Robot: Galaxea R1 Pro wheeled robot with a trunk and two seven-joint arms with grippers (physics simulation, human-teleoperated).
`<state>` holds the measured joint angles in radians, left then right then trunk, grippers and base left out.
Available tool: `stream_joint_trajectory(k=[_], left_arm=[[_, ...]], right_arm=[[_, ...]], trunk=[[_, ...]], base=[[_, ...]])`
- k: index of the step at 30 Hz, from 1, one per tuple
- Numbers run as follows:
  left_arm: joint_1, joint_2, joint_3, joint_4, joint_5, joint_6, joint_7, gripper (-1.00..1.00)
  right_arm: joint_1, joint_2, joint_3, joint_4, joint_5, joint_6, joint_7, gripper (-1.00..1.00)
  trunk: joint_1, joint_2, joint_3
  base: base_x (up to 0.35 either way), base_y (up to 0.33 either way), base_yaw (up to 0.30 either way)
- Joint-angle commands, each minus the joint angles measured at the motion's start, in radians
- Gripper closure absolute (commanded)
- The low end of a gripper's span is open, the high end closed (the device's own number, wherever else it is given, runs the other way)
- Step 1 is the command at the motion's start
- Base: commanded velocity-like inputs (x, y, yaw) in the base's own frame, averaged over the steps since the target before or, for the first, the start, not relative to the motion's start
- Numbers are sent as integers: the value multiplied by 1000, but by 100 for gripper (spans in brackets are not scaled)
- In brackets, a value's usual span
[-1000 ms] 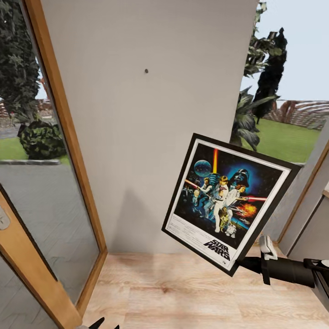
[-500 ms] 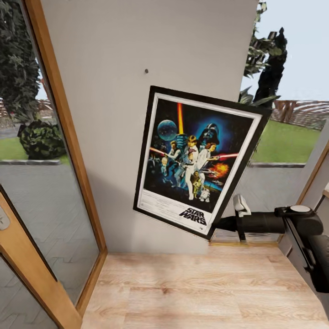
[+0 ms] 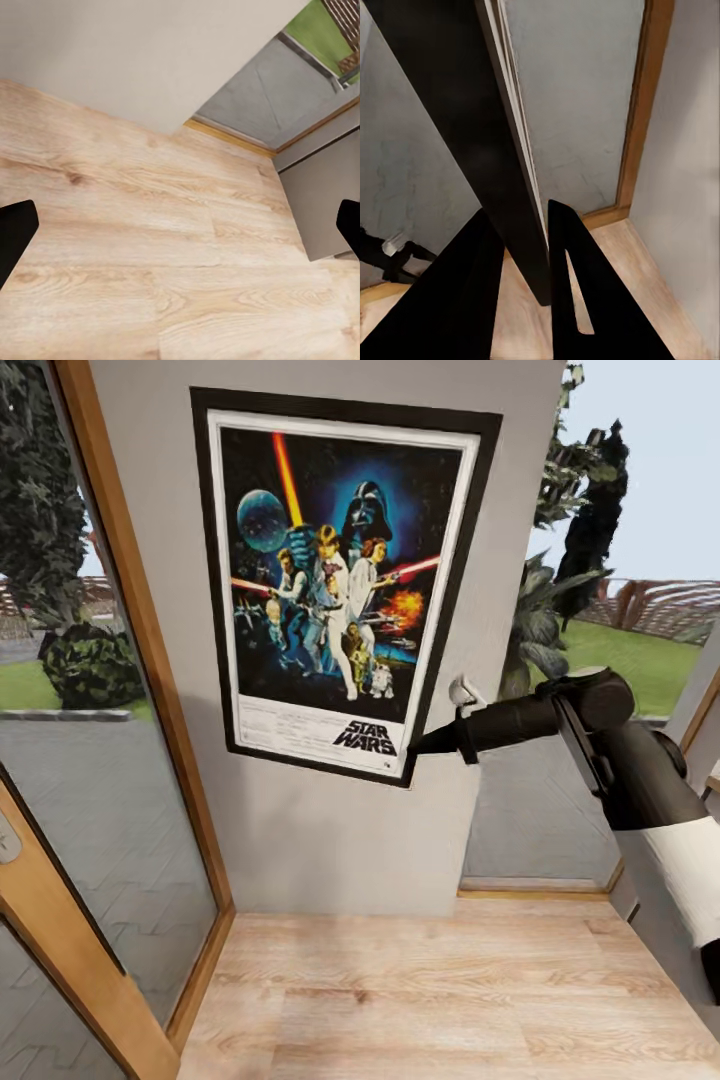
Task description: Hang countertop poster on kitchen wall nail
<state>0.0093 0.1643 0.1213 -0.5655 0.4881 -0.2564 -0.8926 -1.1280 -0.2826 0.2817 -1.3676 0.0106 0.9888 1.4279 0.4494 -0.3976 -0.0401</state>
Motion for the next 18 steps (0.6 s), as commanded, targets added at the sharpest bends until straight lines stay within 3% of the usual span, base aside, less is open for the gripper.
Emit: stream_joint_trajectory(k=[1,2,6,9,14,18], left_arm=[[0,0,0,-1,3,-1,-3,-100],[0,0,0,-1,3,-1,-3,-100],[0,1,0,-2,3,-1,-3,-100],[0,1,0,-3,3,-1,-3,-100],[0,1,0,-4,3,-1,-3,-100],[0,1,0,-4,3,-1,-3,-100]], right_arm=[[-42,17,20,44,0,14,6,100],[-135,53,50,175,0,15,6,100],[-204,93,110,295,1,15,8,100],[-220,100,128,329,1,14,8,100],[-265,104,145,504,2,13,9,100],[-277,102,147,546,8,13,9,100]], trunk=[[1,-2,-2],[1,-2,-2],[1,-2,-2],[1,-2,-2],[1,-2,-2],[1,-2,-2]], base=[[0,0,0],[0,0,0],[0,0,0],[0,0,0],[0,0,0],[0,0,0]])
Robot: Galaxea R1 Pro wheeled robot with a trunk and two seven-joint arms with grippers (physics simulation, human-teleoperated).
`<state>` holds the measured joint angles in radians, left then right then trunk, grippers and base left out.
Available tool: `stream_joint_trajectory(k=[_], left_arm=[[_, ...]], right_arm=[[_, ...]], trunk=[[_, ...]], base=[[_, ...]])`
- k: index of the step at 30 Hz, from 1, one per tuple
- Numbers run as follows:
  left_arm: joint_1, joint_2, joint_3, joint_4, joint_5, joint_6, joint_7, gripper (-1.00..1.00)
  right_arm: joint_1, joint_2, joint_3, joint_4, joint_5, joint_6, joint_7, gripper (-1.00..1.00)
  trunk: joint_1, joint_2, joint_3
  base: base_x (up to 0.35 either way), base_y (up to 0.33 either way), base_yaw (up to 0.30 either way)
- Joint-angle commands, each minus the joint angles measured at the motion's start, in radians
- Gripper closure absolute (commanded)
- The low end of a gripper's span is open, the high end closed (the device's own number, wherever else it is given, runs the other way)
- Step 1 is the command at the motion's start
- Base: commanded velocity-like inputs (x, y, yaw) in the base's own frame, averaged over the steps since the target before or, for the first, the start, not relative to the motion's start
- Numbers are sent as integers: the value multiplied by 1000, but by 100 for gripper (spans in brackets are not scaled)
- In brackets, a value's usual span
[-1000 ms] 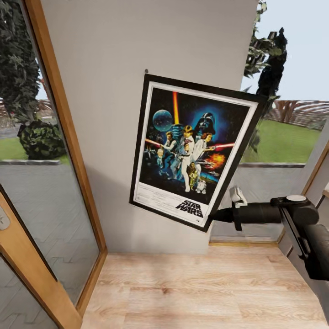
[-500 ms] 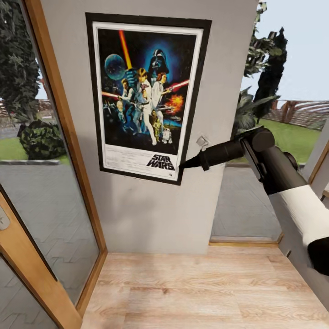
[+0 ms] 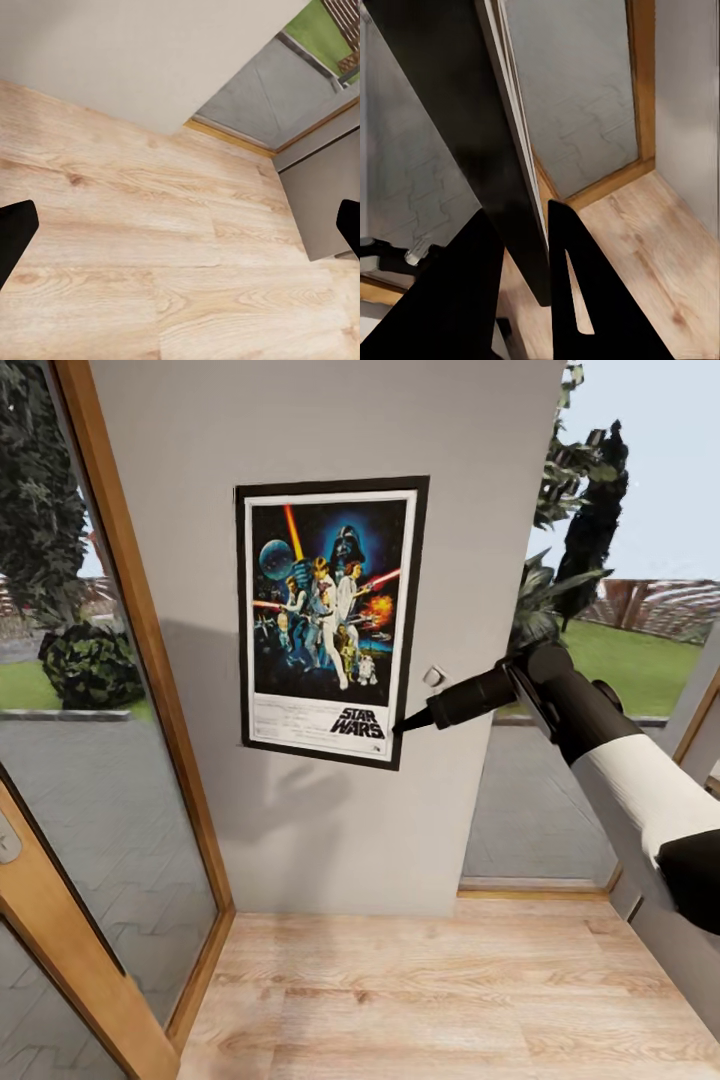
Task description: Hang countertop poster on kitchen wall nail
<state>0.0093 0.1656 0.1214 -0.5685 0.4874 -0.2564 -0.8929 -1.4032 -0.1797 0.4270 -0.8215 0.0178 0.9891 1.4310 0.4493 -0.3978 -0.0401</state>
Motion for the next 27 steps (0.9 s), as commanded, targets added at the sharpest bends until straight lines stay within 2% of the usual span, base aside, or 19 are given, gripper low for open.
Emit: stream_joint_trajectory(k=[1,5,12,21,27], left_arm=[[0,0,0,-1,3,-1,-3,-100],[0,1,0,-1,4,-1,-6,-100],[0,18,0,-1,6,-1,-6,-100],[0,19,1,-1,8,-1,-6,-100],[0,19,1,-2,8,-1,-6,-100]], right_arm=[[-2,-2,2,3,4,13,6,100],[-24,-9,2,6,20,13,10,100],[-71,-10,1,0,19,14,12,100],[-81,-12,-1,-1,18,14,12,100],[-82,-12,-1,-1,17,14,12,100]], trunk=[[1,-2,-2],[1,-2,-2],[1,-2,-2],[1,-2,-2],[1,-2,-2]], base=[[0,0,0],[0,0,0],[0,0,0],[8,0,0],[201,0,0]])
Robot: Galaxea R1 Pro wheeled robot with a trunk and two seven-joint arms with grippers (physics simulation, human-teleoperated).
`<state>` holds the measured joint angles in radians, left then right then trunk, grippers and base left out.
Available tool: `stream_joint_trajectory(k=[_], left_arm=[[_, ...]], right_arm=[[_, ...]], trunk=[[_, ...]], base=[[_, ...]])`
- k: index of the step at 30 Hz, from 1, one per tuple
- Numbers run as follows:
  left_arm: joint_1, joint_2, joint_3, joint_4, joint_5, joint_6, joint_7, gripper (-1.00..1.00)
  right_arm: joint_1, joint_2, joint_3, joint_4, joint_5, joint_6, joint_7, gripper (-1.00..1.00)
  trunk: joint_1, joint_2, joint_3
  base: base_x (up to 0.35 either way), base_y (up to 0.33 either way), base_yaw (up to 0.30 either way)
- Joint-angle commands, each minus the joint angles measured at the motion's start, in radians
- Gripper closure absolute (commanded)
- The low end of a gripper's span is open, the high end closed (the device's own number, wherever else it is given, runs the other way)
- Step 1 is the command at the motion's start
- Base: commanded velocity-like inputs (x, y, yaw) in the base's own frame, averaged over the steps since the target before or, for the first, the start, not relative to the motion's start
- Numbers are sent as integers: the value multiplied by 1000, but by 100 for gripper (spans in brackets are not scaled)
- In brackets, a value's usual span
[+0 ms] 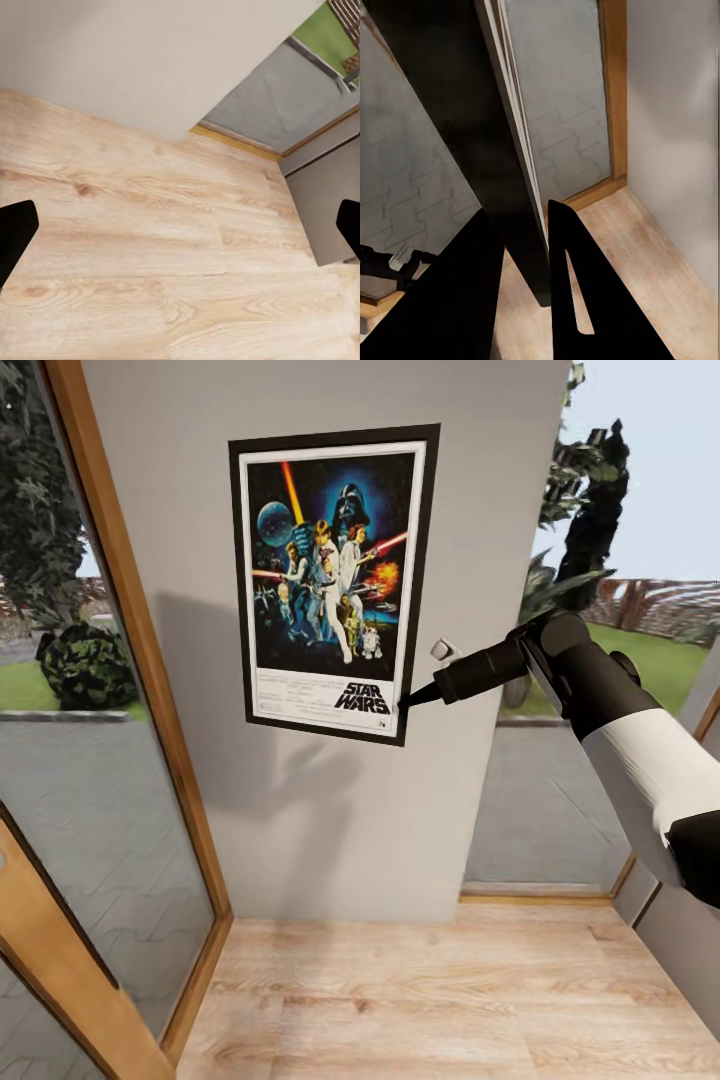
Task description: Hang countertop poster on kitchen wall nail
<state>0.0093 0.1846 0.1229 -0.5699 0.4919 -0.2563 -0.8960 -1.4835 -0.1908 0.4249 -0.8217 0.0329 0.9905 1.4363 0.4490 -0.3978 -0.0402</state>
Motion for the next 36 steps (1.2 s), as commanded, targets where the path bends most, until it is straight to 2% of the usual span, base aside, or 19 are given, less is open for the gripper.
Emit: stream_joint_trajectory(k=[1,9,36], left_arm=[[0,0,0,-1,4,-1,-3,-100],[0,1,0,-1,3,-1,-3,-100],[0,2,0,0,4,-1,-3,-100]], right_arm=[[-1,-1,2,-1,2,13,7,100],[-1,0,2,-31,0,13,7,100],[-1,-1,0,-45,-4,13,7,100]], trunk=[[1,-2,-2],[1,-2,-2],[1,-2,-2]], base=[[162,0,0],[156,0,0],[329,0,0]])
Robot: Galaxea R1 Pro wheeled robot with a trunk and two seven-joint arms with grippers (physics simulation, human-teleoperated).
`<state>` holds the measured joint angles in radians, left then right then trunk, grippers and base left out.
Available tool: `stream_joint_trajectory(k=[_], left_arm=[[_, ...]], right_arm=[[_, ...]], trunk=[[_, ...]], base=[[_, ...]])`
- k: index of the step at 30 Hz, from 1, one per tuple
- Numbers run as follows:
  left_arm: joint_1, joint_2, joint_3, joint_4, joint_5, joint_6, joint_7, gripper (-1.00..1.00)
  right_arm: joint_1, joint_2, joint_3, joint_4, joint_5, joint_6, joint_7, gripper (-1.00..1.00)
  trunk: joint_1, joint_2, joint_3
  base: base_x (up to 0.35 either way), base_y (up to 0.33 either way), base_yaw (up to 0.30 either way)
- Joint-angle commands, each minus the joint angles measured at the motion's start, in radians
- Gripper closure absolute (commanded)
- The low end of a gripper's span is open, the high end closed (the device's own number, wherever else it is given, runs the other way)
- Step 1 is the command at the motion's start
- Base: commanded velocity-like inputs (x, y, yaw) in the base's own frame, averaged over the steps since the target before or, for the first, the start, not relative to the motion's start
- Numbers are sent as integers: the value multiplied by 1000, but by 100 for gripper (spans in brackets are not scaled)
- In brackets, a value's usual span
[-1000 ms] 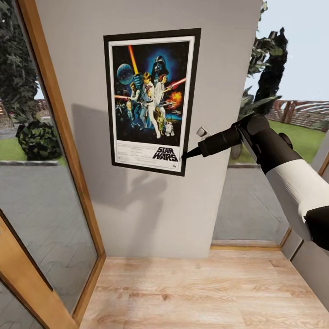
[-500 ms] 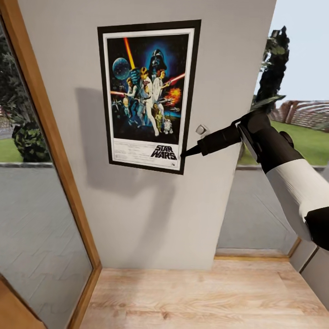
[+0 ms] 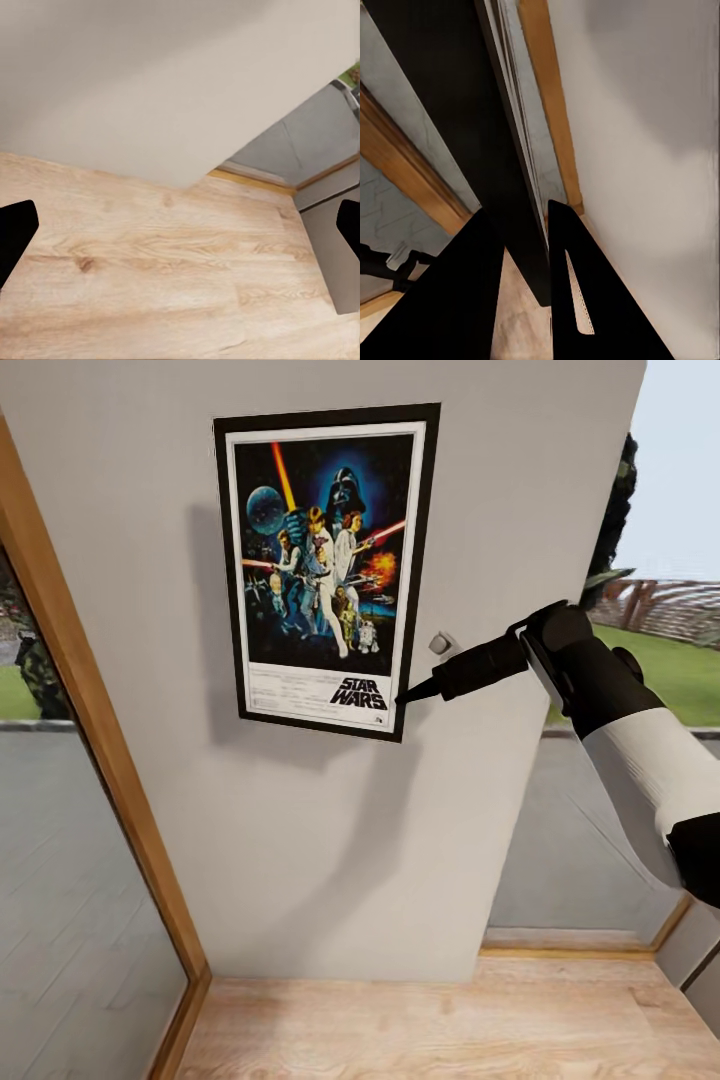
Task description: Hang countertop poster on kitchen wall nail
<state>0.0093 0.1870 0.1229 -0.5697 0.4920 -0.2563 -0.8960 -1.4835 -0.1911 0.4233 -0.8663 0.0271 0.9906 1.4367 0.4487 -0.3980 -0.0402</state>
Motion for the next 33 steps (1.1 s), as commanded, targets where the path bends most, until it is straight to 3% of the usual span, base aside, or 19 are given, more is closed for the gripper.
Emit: stream_joint_trajectory(k=[1,9,33], left_arm=[[0,0,0,-1,4,-1,-3,-100],[0,0,0,0,4,-1,-3,-100],[0,8,0,1,5,0,-3,-100]], right_arm=[[-1,-1,2,0,2,13,7,100],[-1,-1,1,0,2,13,7,100],[-1,-1,1,0,2,13,7,100]], trunk=[[1,-2,-2],[1,-2,-2],[1,-2,-2]], base=[[334,0,0],[231,0,0],[24,0,0]])
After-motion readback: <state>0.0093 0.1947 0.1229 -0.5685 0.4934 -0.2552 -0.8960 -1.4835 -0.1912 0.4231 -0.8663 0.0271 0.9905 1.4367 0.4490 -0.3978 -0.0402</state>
